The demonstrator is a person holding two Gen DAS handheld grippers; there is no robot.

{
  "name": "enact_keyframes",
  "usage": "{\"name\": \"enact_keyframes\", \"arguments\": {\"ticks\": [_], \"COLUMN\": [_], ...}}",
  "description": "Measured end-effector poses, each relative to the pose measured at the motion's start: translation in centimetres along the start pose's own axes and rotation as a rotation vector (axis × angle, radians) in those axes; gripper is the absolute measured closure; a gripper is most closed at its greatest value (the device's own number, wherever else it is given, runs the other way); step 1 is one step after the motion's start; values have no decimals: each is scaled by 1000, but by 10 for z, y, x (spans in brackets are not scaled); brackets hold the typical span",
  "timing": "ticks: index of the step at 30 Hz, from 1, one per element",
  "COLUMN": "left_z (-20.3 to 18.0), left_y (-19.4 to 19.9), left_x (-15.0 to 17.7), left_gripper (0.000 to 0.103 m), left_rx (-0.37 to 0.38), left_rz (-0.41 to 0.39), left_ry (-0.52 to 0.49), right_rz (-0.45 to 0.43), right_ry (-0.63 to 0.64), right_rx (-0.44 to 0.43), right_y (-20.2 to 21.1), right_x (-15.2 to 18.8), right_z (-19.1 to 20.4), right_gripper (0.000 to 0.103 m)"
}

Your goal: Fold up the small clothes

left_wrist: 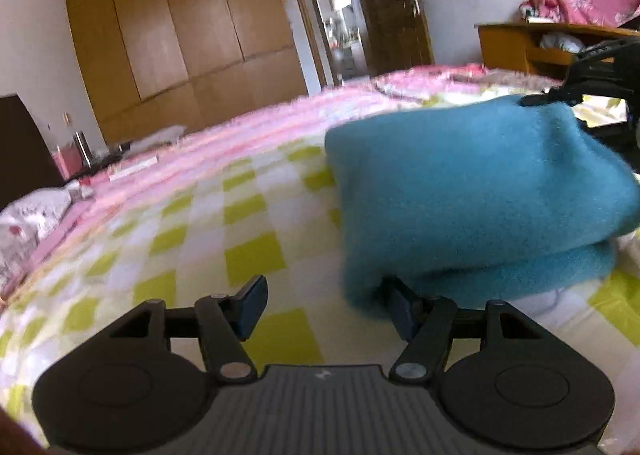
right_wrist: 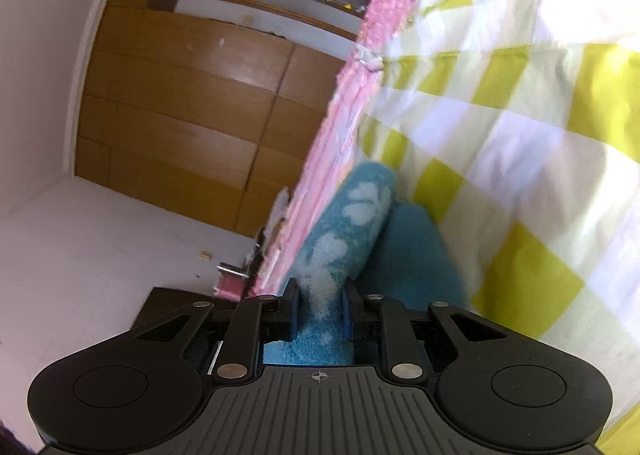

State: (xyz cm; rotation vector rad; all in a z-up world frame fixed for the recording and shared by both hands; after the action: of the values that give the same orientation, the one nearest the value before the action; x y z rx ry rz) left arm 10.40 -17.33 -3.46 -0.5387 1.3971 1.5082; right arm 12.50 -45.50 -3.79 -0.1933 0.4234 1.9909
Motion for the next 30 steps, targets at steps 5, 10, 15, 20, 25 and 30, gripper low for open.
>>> {"name": "enact_keyframes", "arguments": {"ticks": [5, 10, 15, 20, 25, 30], "left_z": [-4, -1, 19, 19, 8, -7], "left_y": [-6, 16, 53, 44, 5, -24], "left_x": [3, 4, -6, -40, -64, -71], "left_gripper": [43, 43, 38, 32, 32, 32], "left_rx": [28, 57, 82, 82, 119, 151], "left_rz": [33, 64, 55, -14, -16, 19], "left_ry": [-1, -72, -63, -31, 8, 5], "right_rz": [20, 26, -27, -20, 16, 70], "right_ry": [16, 66, 220, 388, 457, 424], "right_rx": [57, 118, 179, 162, 291, 297], "right_y": [-1, -3, 16, 27, 34, 42], "right_x": [0, 9, 10, 26, 52, 65], "right_z": [-8, -9, 19, 60, 58, 43], "right_gripper": [84, 82, 77, 77, 76, 72]}}
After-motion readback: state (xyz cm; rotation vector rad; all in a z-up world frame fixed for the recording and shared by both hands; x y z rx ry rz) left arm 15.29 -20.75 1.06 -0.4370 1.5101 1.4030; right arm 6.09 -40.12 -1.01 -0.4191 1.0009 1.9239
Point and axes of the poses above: each gripper's, at about its wrist camera, not at the fingertips, and y roughly against the way its jaws point, z to its left, x to its underside, the point moved 6 cm from there along -y, roughly the way its jaws point, and after that the axes turned 2 degrees about -x, right-handed, at the moved point
